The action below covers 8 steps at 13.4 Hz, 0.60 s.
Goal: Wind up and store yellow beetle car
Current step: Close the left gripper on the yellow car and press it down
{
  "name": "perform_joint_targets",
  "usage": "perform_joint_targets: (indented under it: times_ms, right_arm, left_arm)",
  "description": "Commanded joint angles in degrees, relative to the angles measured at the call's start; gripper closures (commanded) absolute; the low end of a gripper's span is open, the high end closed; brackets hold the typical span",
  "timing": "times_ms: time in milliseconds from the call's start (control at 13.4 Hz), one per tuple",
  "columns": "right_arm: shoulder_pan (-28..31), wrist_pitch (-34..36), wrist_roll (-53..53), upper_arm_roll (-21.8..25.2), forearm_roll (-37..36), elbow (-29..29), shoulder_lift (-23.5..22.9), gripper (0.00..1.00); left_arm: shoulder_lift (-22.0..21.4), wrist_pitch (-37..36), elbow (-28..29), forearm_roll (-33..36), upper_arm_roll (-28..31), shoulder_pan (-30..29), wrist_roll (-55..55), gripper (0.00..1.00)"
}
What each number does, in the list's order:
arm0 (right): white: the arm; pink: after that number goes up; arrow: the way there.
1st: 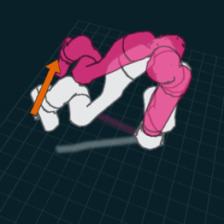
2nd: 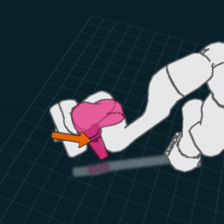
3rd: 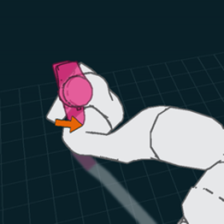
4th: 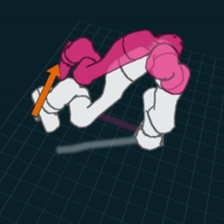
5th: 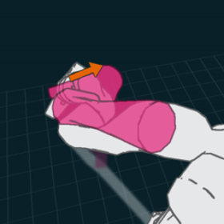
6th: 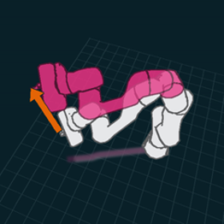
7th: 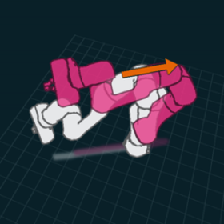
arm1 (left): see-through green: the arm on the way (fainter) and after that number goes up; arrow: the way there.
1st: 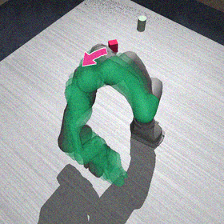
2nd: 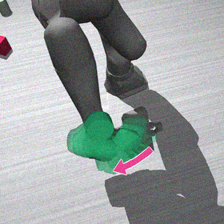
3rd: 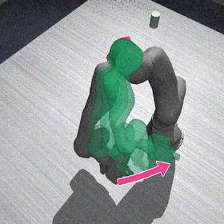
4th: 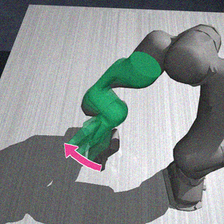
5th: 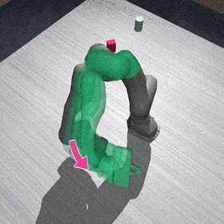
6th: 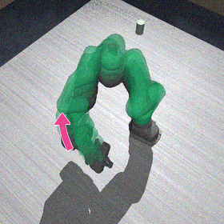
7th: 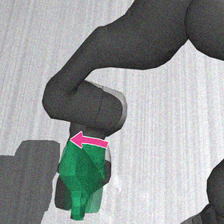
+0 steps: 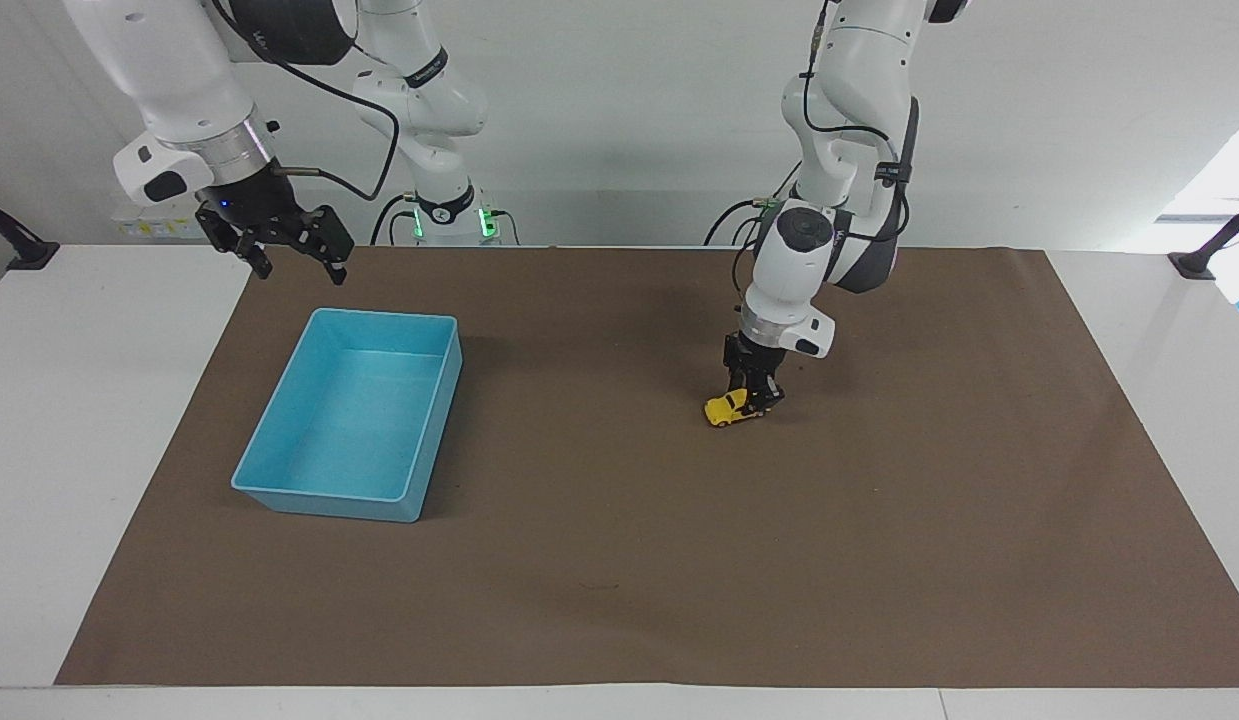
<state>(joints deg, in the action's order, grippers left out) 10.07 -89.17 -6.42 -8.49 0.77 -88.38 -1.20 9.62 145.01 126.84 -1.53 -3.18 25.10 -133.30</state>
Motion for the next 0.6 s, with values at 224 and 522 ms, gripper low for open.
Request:
perform_joint_targets:
  times_ms: [224, 522]
  right_arm:
    - [0.4, 0.6, 1.4, -0.1, 0.4, -0.1, 0.7, 0.0]
    - [0.4, 0.6, 1.4, -0.1, 0.4, -0.1, 0.7, 0.0]
  left_arm:
    - [0.8, 1.2, 0.7, 0.5, 1.2, 0.0, 1.3, 0.89]
    - [0.7, 1.3, 1.4, 0.5, 1.2, -1.7, 2.6, 0.89]
